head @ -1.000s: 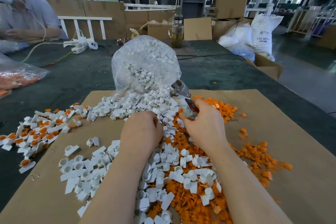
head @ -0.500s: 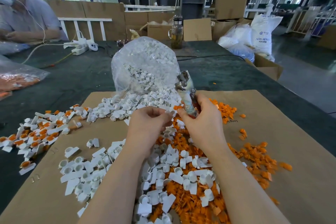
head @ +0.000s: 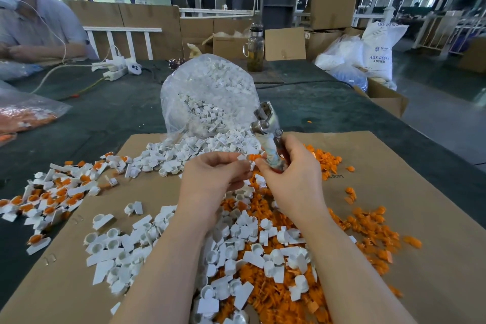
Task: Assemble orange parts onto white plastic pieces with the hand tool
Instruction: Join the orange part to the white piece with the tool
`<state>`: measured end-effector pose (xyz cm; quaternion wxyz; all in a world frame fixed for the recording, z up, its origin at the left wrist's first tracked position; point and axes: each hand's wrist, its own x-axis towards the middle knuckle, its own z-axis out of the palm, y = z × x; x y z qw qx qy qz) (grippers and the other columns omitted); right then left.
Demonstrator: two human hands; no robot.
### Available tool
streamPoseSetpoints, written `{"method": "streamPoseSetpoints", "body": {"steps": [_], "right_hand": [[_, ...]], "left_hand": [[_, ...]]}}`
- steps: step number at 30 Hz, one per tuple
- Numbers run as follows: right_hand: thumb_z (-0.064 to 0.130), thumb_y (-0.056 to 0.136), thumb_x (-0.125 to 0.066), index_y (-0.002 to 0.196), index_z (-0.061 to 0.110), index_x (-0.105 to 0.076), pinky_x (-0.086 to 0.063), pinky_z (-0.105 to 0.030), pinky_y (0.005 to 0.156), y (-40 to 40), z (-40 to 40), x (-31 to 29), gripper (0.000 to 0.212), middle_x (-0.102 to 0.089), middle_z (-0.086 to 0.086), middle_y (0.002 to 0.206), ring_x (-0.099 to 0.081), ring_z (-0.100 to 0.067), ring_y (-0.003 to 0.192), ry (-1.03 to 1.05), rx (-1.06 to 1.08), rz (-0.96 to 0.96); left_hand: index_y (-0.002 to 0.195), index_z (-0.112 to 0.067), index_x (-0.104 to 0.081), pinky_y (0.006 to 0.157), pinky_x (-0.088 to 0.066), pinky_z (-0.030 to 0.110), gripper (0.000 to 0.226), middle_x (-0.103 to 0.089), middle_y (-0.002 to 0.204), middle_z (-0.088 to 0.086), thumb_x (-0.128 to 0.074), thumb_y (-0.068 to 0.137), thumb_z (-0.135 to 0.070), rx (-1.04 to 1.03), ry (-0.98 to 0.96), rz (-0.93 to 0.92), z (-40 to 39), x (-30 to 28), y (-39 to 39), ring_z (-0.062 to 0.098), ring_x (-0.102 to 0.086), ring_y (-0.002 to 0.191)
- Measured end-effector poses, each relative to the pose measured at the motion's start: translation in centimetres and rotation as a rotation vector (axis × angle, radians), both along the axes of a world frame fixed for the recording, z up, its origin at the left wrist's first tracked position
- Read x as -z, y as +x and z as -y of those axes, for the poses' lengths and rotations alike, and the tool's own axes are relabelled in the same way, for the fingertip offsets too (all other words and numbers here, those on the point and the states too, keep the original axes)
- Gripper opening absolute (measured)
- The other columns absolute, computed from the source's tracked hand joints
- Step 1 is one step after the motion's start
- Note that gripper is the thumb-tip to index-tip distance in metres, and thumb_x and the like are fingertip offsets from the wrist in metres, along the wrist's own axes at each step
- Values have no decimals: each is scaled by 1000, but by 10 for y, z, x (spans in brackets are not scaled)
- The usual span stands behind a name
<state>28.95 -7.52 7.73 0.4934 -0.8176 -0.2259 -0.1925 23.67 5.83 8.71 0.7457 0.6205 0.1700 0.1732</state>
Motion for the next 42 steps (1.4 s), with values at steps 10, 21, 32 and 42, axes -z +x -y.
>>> {"method": "streamPoseSetpoints", "body": {"steps": [10,21,32,42], "right_hand": [[30,80,-77,102,39,-52,-45,-9,66,1,0,2,34,-54,33,82,-57,13,82,-22,10,29],[27,81,-78,103,36,-55,-46,-9,64,2,0,2,33,-55,31,82,-58,12,83,-30,-23,52],[22,80,-77,97,39,-51,-53,-22,67,-2,-1,1,36,-56,30,80,-61,4,81,-37,-7,94],[19,78,-78,103,24,-63,-57,-30,66,-4,-2,0,30,-68,16,90,-64,-3,80,-53,29,113]], "left_hand": [[78,-20,-78,74,-62,37,8,-75,69,-1,-85,76,-19,-86,284,16,5,-1,-1,16,-74,69],[70,-27,-76,61,-58,19,15,-74,67,-8,-83,77,-16,-78,407,41,4,-4,-5,7,-69,63],[67,-28,-75,56,-52,11,18,-73,66,-11,-82,77,-15,-73,455,90,6,-3,-5,3,-68,61],[66,-31,-76,61,-56,17,20,-74,67,-9,-83,74,-14,-59,413,51,7,-4,-5,9,-71,65]]}}
